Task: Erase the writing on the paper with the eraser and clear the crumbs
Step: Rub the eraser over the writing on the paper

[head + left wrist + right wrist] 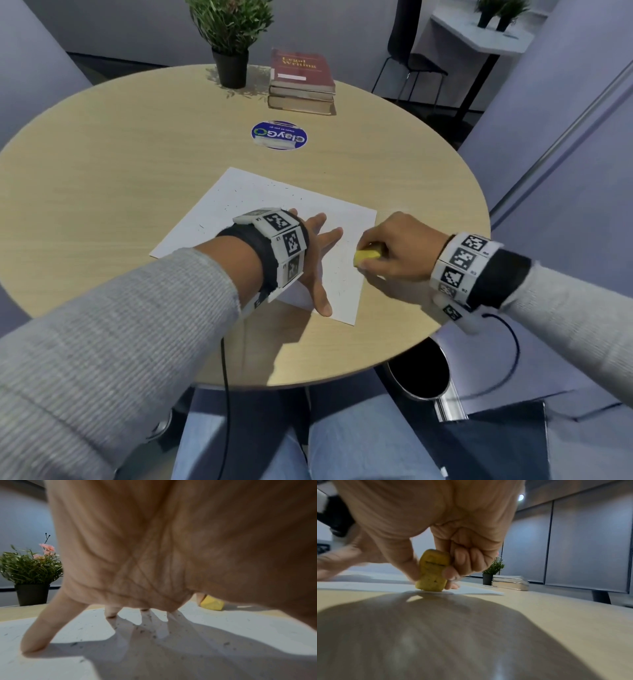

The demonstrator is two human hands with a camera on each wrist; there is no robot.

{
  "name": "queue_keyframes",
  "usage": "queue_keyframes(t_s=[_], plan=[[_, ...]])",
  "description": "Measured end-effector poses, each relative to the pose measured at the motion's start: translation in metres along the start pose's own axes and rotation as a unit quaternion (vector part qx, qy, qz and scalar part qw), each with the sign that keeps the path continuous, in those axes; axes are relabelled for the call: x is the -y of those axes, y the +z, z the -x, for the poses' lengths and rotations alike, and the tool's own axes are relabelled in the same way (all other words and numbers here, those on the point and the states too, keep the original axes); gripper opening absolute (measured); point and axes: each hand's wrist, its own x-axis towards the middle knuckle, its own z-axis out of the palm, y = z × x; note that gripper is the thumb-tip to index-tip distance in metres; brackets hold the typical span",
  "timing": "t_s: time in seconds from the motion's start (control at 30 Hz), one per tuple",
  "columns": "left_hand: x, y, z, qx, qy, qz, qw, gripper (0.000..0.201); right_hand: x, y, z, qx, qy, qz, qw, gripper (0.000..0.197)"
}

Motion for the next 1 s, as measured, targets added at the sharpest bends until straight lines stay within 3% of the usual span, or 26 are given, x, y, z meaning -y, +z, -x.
queue_keyframes(t_s=[0.07,0.2,0.27,0.37,0.57,0.7,0.73,0.83,0.93,1.0], plan=[[0.001,-0.002,-0.002,0.002,-0.006,0.026,1.000,0.117,0.010,0.003,0.004,0.006,-0.015,-0.005,1.000,0.032],[-0.001,0.008,-0.011,0.004,0.003,-0.044,0.999,0.143,0.043,0.012,0.022,0.081,-0.075,-0.033,0.993,0.032],[0.001,0.005,-0.012,0.018,-0.011,-0.024,1.000,0.145,0.029,0.005,0.010,0.053,-0.033,-0.034,0.997,0.033],[0.000,-0.005,-0.001,0.008,0.008,0.023,1.000,0.122,0.005,-0.004,-0.004,0.009,0.020,-0.018,1.000,0.029],[0.003,-0.004,0.010,0.043,0.003,-0.024,0.999,0.142,0.012,-0.009,0.009,-0.027,0.019,-0.052,0.998,0.029],[0.009,-0.008,0.043,0.081,0.008,0.009,0.997,0.131,-0.002,-0.012,0.019,-0.068,0.063,-0.095,0.991,0.030],[0.012,-0.007,0.049,0.085,0.016,0.011,0.996,0.132,-0.004,-0.010,0.021,-0.067,0.067,-0.107,0.990,0.031],[0.022,-0.008,0.062,0.071,0.029,0.030,0.997,0.162,-0.004,-0.007,0.022,-0.062,0.064,-0.129,0.988,0.025],[0.036,-0.010,0.061,0.032,-0.063,0.043,0.997,0.130,-0.003,-0.007,0.018,-0.061,0.054,-0.131,0.988,0.020],[0.048,-0.011,0.057,0.031,-0.127,0.062,0.990,0.130,-0.001,-0.010,0.014,-0.048,0.045,-0.111,0.992,0.022]])
